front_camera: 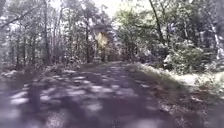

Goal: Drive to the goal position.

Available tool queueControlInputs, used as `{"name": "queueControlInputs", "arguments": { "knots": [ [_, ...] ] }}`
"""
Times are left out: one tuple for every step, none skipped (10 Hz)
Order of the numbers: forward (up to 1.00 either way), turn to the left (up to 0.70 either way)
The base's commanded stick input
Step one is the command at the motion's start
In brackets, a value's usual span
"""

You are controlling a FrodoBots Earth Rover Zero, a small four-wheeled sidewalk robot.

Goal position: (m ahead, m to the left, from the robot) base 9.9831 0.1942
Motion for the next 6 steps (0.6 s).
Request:
{"name": "queueControlInputs", "arguments": {
  "knots": [
    [0.45,0.0],
    [0.45,0.0],
    [0.45,0.0],
    [0.45,0.0],
    [0.45,0.0],
    [0.45,0.0]
  ]
}}
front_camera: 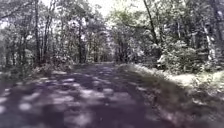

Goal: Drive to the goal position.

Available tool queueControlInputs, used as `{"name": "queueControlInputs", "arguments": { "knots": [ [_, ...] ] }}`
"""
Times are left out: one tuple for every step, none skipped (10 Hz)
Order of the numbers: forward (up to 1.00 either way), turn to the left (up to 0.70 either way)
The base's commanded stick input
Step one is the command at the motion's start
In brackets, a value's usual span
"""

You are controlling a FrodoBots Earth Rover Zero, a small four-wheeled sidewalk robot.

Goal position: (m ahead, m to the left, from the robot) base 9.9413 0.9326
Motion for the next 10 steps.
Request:
{"name": "queueControlInputs", "arguments": {
  "knots": [
    [0.45,0.0],
    [0.45,0.0],
    [0.45,0.0],
    [0.45,0.0],
    [0.45,0.0],
    [0.45,0.0],
    [0.45,0.0],
    [0.45,0.0],
    [0.45,0.0],
    [0.45,0.0]
  ]
}}
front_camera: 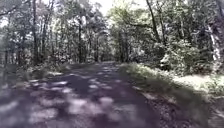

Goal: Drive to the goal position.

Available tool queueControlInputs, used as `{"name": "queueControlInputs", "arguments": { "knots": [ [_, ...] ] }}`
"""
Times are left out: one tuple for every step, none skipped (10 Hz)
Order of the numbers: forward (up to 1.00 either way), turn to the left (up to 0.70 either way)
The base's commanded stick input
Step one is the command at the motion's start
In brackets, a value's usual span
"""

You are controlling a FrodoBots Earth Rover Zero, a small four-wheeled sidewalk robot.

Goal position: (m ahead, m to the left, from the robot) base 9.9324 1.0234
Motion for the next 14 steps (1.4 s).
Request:
{"name": "queueControlInputs", "arguments": {
  "knots": [
    [0.45,0.0],
    [0.45,0.0],
    [0.45,0.0],
    [0.45,0.0],
    [0.45,0.0],
    [0.45,0.0],
    [0.45,0.0],
    [0.45,0.0],
    [0.45,0.0],
    [0.45,0.0],
    [0.45,0.0],
    [0.45,0.0],
    [0.45,0.0],
    [0.45,0.0]
  ]
}}
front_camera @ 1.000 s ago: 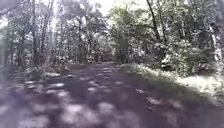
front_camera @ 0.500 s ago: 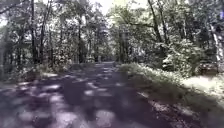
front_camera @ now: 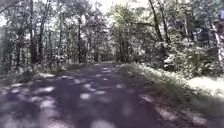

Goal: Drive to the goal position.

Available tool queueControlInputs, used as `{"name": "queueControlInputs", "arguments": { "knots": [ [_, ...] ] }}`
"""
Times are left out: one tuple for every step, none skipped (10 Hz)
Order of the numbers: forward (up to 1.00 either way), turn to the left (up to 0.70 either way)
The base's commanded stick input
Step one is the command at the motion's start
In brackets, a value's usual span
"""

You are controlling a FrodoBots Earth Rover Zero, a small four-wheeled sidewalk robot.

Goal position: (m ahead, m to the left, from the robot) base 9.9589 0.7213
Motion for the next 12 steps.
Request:
{"name": "queueControlInputs", "arguments": {
  "knots": [
    [0.45,0.0],
    [0.45,0.0],
    [0.45,0.0],
    [0.45,0.18],
    [0.45,0.27],
    [0.45,0.27],
    [0.45,0.27],
    [0.45,0.27],
    [0.45,0.27],
    [0.45,0.22],
    [0.45,0.17],
    [0.45,0.12]
  ]
}}
